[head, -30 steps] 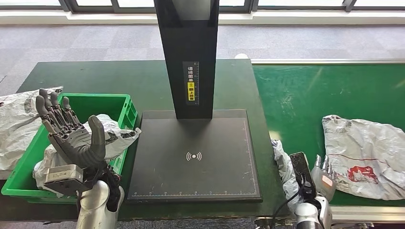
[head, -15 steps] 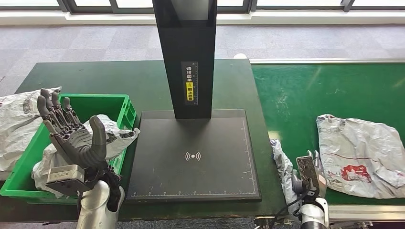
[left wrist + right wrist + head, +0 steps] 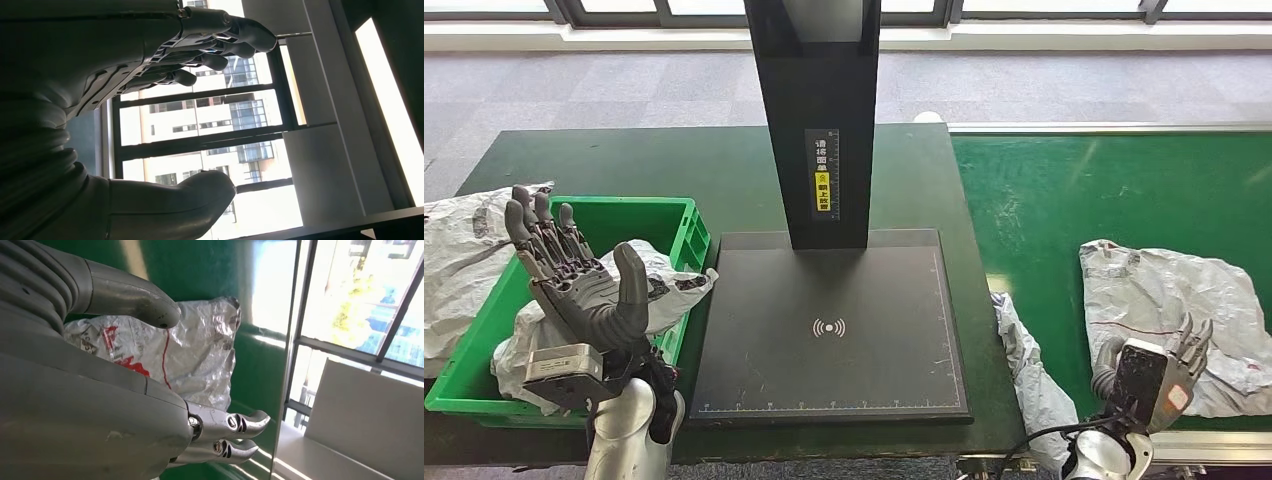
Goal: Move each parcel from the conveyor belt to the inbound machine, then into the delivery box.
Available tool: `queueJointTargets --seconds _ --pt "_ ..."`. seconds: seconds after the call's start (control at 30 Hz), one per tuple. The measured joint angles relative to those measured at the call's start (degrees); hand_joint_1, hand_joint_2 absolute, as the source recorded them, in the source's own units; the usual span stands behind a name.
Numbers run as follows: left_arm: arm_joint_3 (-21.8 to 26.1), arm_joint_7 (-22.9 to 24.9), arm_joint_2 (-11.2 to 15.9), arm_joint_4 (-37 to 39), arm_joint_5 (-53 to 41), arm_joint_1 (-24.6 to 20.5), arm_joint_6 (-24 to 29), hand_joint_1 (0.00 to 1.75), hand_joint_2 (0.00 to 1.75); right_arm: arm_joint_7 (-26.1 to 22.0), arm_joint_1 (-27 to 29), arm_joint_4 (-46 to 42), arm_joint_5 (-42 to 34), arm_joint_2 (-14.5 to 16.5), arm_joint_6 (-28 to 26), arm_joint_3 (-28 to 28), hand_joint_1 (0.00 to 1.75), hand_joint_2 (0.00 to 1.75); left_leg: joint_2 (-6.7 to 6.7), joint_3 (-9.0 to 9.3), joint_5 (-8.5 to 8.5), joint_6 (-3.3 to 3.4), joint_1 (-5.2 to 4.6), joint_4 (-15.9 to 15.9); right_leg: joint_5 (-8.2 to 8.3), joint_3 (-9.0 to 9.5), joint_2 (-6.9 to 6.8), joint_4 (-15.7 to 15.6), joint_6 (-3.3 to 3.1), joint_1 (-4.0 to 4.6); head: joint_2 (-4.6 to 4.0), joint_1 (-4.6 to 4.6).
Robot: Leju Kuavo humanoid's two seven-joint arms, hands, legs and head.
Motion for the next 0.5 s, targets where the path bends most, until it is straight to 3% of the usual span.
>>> queueJointTargets --seconds 0.23,0.37,0.5 --pt "0.0 0.0 0.0 -0.01 -0.1 0.0 0.0 0.0 1.75 0.01 0.17 -0.43 -0.89 0.24 2.43 0.0 0.0 1.75 0.0 0.0 0.0 0.0 0.0 0.0 0.0 0.0 -0.02 0.0 0.0 0.0 0.0 0.0" --pt "0.0 -0.01 0.0 -0.01 -0.31 -0.01 -0.15 0.0 1.75 1.07 0.32 -0.14 -2.97 0.53 11.79 0.0 0.0 1.75 -0.02 0.0 0.03 0.01 0.0 0.0 0.02 0.02 -0.05 0.01 0.0 0.0 0.0 0.0" --pt "0.01 -0.03 0.0 -0.01 -0.32 -0.01 -0.17 0.0 1.75 1.32 0.36 0.19 -3.06 0.54 12.98 0.0 0.0 1.75 -0.02 0.0 0.03 0.01 0.0 0.0 0.02 0.02 -0.05 0.01 0.0 0.0 0.0 0.0"
